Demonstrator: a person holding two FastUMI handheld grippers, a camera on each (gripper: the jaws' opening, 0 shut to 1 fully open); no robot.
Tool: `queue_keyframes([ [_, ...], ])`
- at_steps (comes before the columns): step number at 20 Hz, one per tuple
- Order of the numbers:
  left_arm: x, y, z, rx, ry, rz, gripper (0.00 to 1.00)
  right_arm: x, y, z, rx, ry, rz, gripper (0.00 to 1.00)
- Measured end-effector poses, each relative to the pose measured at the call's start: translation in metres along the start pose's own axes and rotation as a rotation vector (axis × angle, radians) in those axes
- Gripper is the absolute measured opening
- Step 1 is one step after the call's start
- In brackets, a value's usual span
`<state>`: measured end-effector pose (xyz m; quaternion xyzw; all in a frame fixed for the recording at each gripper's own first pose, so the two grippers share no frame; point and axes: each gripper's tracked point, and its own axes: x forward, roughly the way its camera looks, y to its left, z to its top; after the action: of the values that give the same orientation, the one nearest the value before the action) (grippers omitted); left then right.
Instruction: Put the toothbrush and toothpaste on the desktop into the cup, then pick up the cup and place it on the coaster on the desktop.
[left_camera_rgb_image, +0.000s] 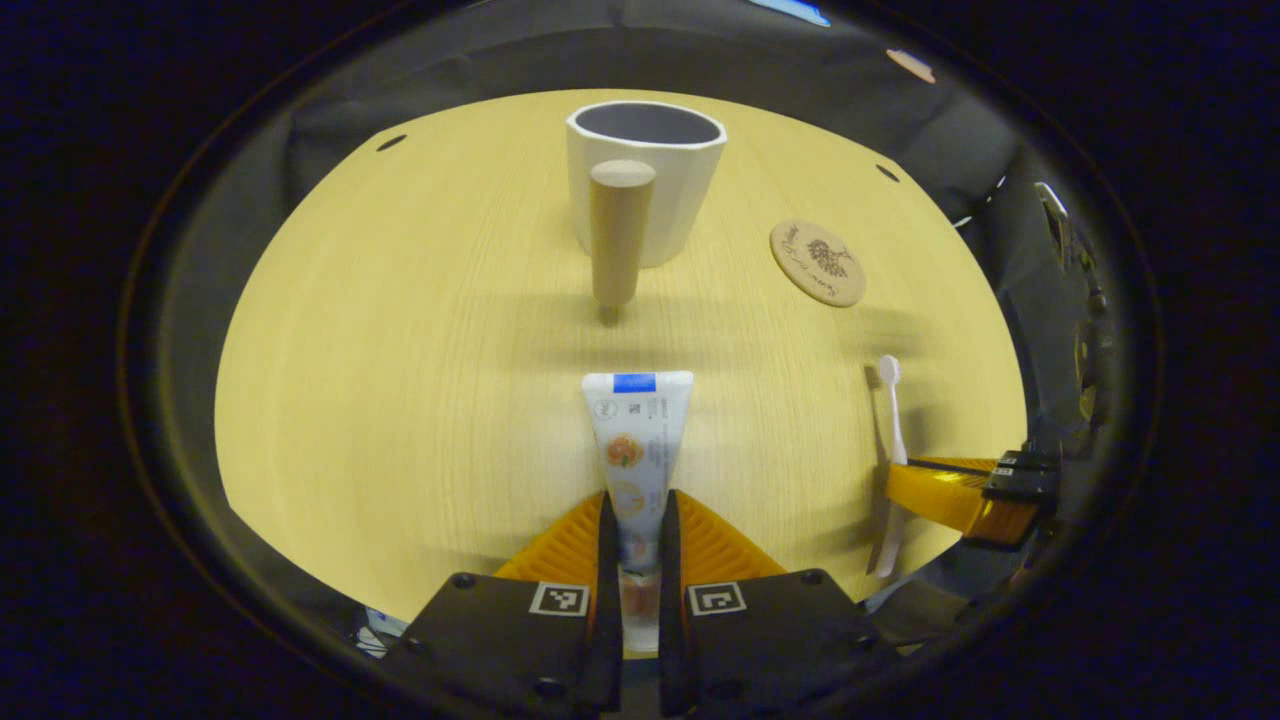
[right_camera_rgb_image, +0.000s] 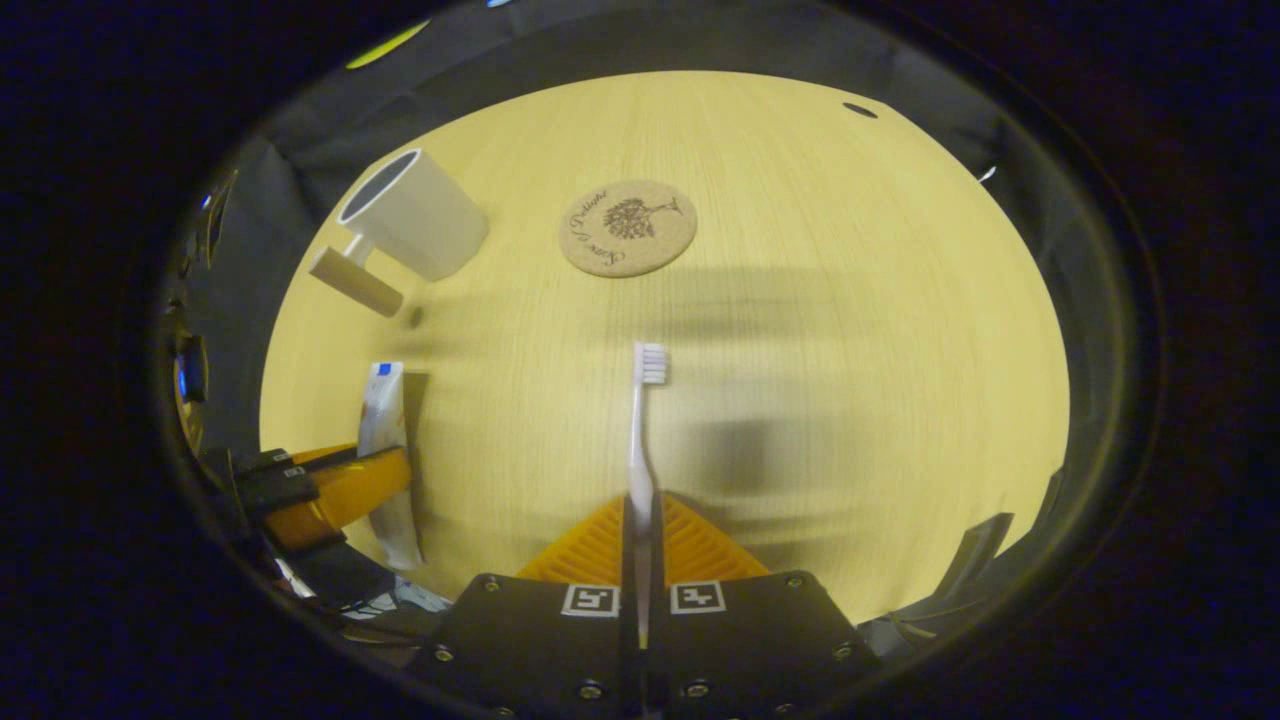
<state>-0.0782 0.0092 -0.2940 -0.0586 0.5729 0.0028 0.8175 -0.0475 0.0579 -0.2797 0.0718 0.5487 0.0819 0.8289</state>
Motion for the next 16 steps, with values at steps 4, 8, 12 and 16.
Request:
queue_keyframes([
  [4, -0.018, 0.006, 0.013, -0.053, -0.093, -0.006, 0.21, -0.017, 0.012, 0.013, -0.009, -0.082, 0.085, 0.05],
  [8, -0.041, 0.014, 0.037, -0.090, -0.220, 0.005, 0.22, -0.031, 0.019, 0.032, -0.023, -0.167, 0.133, 0.04],
  [12, -0.065, 0.024, 0.068, -0.106, -0.352, 0.012, 0.22, -0.048, 0.026, 0.055, -0.054, -0.265, 0.175, 0.04],
  [16, -0.090, 0.034, 0.098, -0.119, -0.464, 0.020, 0.22, -0.062, 0.035, 0.074, -0.067, -0.347, 0.210, 0.04],
])
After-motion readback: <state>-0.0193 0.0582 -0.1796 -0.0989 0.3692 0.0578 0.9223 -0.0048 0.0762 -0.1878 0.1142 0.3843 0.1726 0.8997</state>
